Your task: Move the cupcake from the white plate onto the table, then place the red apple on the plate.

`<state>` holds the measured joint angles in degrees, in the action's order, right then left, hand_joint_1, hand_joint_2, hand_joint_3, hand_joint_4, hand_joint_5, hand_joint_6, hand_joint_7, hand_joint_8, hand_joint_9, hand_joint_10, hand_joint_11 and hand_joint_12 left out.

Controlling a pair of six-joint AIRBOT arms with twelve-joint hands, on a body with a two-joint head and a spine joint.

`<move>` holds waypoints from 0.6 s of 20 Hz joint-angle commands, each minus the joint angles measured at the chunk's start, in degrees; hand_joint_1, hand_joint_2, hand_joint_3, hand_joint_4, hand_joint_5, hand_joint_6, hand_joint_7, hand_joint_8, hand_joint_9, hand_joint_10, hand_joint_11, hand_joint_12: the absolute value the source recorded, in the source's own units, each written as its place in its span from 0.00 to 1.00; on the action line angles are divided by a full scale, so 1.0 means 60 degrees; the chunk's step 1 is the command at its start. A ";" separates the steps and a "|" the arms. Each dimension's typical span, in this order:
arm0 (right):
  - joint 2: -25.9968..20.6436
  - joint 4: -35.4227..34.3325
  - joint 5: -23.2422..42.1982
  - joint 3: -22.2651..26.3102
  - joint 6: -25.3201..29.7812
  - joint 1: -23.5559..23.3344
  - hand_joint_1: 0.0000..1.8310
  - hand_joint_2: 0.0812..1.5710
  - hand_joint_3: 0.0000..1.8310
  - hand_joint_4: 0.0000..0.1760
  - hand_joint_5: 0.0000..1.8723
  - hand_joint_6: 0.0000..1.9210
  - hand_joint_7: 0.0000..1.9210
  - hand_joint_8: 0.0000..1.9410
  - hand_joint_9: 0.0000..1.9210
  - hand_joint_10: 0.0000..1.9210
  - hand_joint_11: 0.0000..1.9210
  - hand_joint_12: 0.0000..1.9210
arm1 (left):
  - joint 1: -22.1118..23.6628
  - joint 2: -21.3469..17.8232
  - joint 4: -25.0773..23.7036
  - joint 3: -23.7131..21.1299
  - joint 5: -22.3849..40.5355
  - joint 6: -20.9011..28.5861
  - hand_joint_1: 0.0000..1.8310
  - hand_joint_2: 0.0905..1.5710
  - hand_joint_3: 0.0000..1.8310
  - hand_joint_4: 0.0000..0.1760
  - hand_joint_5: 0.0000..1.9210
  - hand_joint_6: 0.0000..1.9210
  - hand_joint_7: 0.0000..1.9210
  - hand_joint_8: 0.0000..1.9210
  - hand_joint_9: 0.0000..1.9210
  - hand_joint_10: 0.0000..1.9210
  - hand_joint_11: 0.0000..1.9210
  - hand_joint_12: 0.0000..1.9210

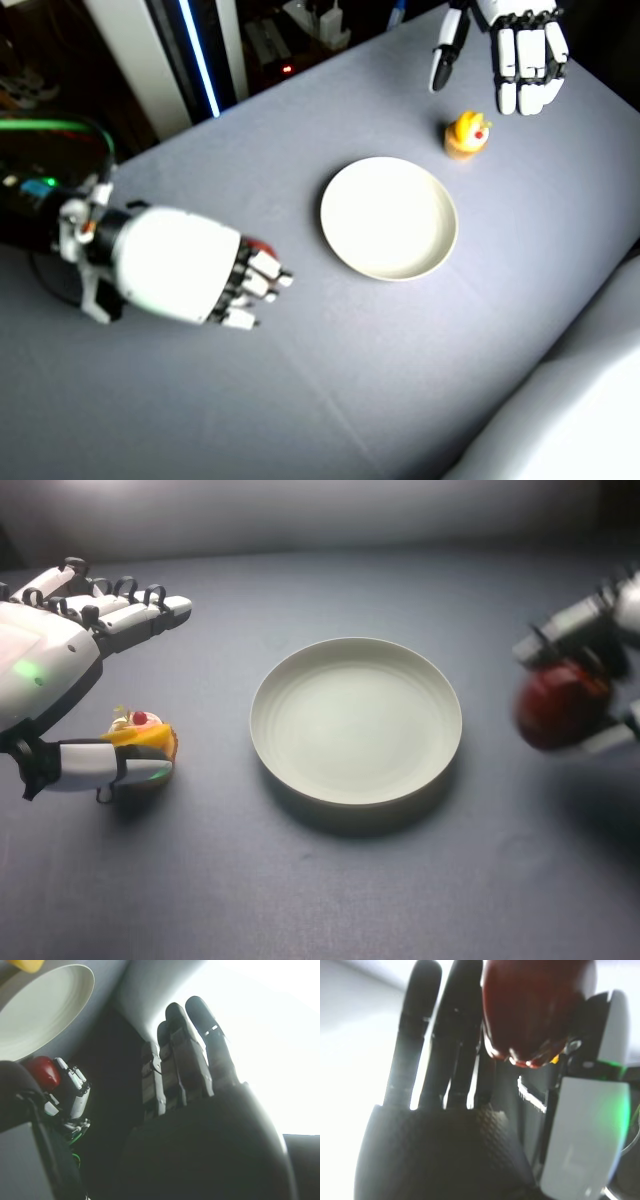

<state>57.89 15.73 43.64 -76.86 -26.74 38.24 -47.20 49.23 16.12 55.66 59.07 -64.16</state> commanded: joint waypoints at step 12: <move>0.3070 0.2028 -0.0671 -0.2016 0.1040 -0.2106 0.70 0.63 0.00 0.00 0.74 0.02 0.61 0.45 0.57 0.41 0.38 0.78 | -0.0080 0.0078 0.0022 0.0086 0.1249 0.0139 0.43 0.55 0.00 0.36 0.18 0.00 0.22 0.00 0.25 0.01 0.06 0.52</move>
<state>76.27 29.74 34.85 -88.73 -20.91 26.37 -48.03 49.74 16.88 55.77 59.59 -63.29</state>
